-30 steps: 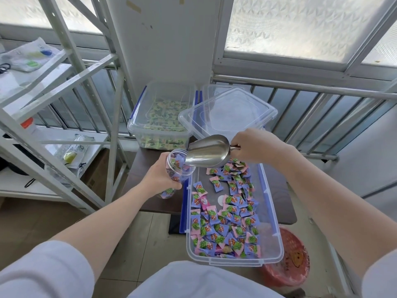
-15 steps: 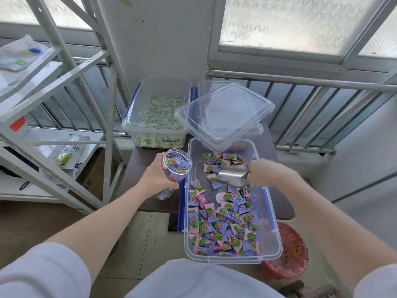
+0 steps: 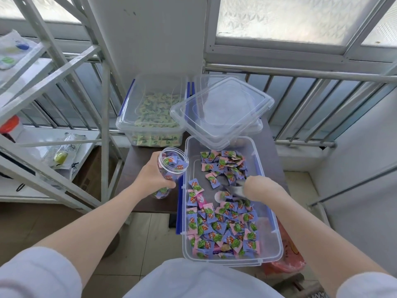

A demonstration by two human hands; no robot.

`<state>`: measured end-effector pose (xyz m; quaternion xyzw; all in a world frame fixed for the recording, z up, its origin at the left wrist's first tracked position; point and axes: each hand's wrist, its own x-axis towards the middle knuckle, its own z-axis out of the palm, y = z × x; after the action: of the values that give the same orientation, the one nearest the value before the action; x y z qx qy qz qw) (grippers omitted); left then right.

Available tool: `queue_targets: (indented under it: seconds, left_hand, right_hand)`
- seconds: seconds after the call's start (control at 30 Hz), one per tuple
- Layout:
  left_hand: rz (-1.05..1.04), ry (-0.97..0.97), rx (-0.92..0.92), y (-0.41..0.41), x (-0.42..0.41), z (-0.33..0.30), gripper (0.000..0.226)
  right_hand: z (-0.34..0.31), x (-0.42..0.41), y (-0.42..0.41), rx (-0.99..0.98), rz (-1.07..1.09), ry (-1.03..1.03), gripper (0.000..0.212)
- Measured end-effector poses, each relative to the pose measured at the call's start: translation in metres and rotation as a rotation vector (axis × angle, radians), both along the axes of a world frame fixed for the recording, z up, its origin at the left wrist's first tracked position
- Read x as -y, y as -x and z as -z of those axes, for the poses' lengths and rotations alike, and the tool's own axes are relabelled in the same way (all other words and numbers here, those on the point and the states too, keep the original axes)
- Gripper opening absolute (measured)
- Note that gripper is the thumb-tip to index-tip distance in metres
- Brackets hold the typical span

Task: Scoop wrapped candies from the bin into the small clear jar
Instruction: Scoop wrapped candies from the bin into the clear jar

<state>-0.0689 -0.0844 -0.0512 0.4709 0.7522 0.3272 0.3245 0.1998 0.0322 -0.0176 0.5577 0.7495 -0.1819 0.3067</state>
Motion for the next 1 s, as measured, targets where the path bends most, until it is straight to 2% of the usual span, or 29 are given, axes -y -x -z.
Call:
queue_targets:
  seconds: [0.3, 0.57, 0.77, 0.9, 1.0]
  left_hand:
    - [-0.007, 0.017, 0.017, 0.005, -0.005, 0.001, 0.091]
    - [0.0, 0.022, 0.045, 0.01, -0.01, 0.001, 0.091]
    - [-0.006, 0.024, 0.057, 0.012, -0.012, 0.003, 0.091]
    - [-0.003, 0.029, 0.047, 0.014, -0.01, 0.002, 0.09]
    - [-0.002, 0.028, 0.04, 0.014, -0.007, 0.002, 0.092]
  right_hand:
    - [0.01, -0.02, 0.036, -0.176, 0.084, -0.115, 0.013]
    - [0.034, -0.019, 0.047, -0.321, 0.152, -0.06, 0.032]
    - [0.051, -0.019, 0.039, -0.391, 0.051, -0.097, 0.036]
    - [0.051, -0.01, 0.038, -0.434, 0.067, -0.205, 0.033]
    - [0.056, -0.005, 0.035, -0.46, 0.08, -0.213, 0.029]
